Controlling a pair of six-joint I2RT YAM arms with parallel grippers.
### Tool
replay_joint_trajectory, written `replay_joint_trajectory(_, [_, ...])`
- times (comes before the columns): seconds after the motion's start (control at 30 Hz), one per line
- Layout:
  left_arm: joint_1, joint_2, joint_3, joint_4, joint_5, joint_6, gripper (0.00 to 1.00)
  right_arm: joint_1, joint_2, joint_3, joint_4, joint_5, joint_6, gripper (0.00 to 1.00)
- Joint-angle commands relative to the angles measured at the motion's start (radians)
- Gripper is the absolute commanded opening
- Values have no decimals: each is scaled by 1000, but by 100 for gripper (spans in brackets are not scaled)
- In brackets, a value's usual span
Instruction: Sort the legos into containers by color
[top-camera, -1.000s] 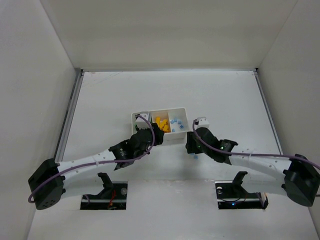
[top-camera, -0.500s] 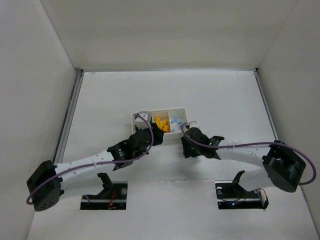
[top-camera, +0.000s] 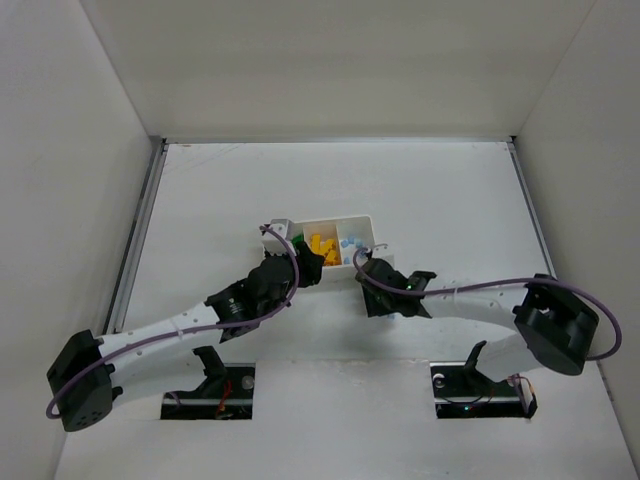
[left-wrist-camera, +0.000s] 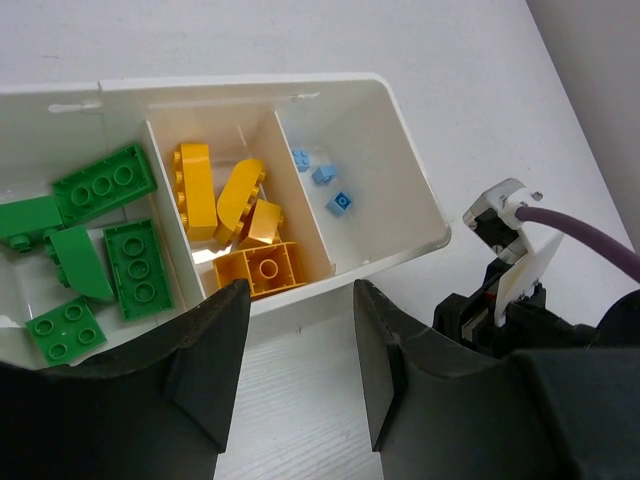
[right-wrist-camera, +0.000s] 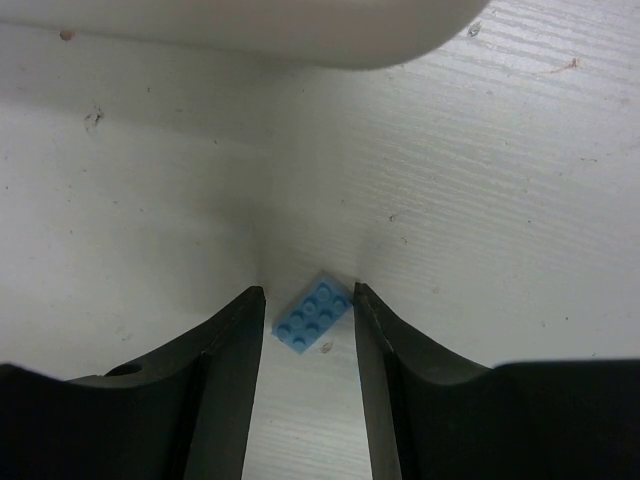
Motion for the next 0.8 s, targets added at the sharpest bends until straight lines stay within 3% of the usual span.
replay_joint_trajectory(0.0, [3, -22, -2, 2, 0, 18, 43, 44, 18, 39, -102, 68, 73, 47])
replay_joint_trajectory(0.3, [-1, -22, -4, 2, 0, 18, 43, 96, -8, 30, -150, 121, 184, 47])
replay_joint_trajectory(0.5, [-1, -18, -7, 2, 0, 15, 43, 96, -18, -3, -52, 61, 178, 46])
replay_joint_trajectory(0.77, [2, -24, -12, 2, 0, 10, 43, 83, 38, 11, -18, 72, 165, 35])
